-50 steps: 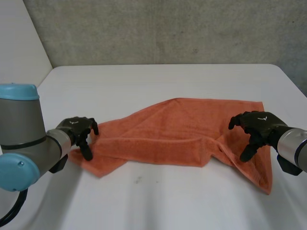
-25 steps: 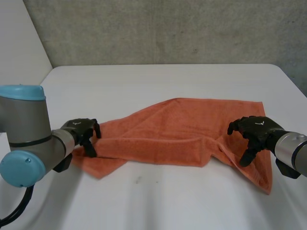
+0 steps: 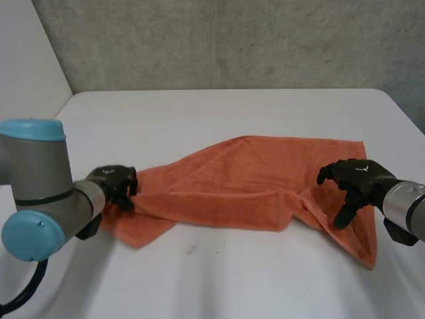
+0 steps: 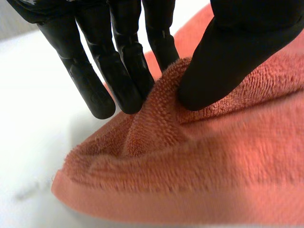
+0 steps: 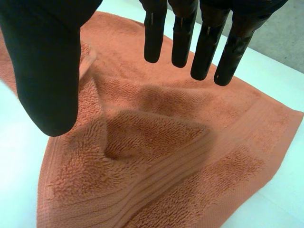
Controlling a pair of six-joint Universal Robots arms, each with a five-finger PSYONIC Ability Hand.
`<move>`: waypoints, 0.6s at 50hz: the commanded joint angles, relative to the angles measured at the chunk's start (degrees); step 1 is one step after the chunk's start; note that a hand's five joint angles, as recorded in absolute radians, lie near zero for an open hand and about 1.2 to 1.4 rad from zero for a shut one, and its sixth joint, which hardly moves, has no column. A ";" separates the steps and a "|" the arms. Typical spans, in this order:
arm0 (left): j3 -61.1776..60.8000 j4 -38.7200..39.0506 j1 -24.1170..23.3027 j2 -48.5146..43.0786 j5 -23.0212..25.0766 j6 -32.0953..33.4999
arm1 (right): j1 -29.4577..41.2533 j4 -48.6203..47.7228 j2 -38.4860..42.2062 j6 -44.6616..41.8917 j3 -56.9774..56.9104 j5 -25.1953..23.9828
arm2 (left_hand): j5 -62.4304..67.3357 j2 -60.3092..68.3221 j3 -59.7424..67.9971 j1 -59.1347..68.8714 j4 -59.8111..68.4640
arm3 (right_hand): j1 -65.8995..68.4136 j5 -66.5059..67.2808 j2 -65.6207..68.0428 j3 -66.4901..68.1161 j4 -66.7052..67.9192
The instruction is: Fold the laundry
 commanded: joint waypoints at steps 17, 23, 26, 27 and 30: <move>-1.40 0.21 -9.52 25.24 -0.50 0.44 | -0.38 1.91 -2.51 18.32 6.05 -3.16 | 14.70 11.74 12.08 16.33 11.82 | -3.47 -5.03 -7.15 -5.83 -5.05; -2.28 0.30 -10.14 28.76 -0.41 0.44 | 0.15 -3.45 -2.25 18.68 9.12 -2.90 | 14.70 11.74 12.08 16.33 11.82 | -1.46 -3.02 -5.14 -3.81 -3.04; -2.63 0.30 -10.14 30.34 -0.32 0.44 | 0.50 -7.57 -1.11 18.76 10.18 -2.20 | 14.70 11.74 12.08 16.33 11.82 | 5.73 4.17 2.05 3.37 4.15; -2.63 0.30 -10.14 30.96 -0.32 0.44 | 0.59 -9.59 0.12 18.76 10.27 -1.24 | 14.70 11.74 12.08 16.33 11.82 | 20.94 19.38 17.26 18.58 19.36; -2.72 0.30 -10.14 31.32 -0.41 0.44 | 0.59 -12.68 1.45 18.59 10.18 1.14 | 14.70 11.74 12.08 16.33 11.82 | 57.76 56.20 54.08 55.40 56.18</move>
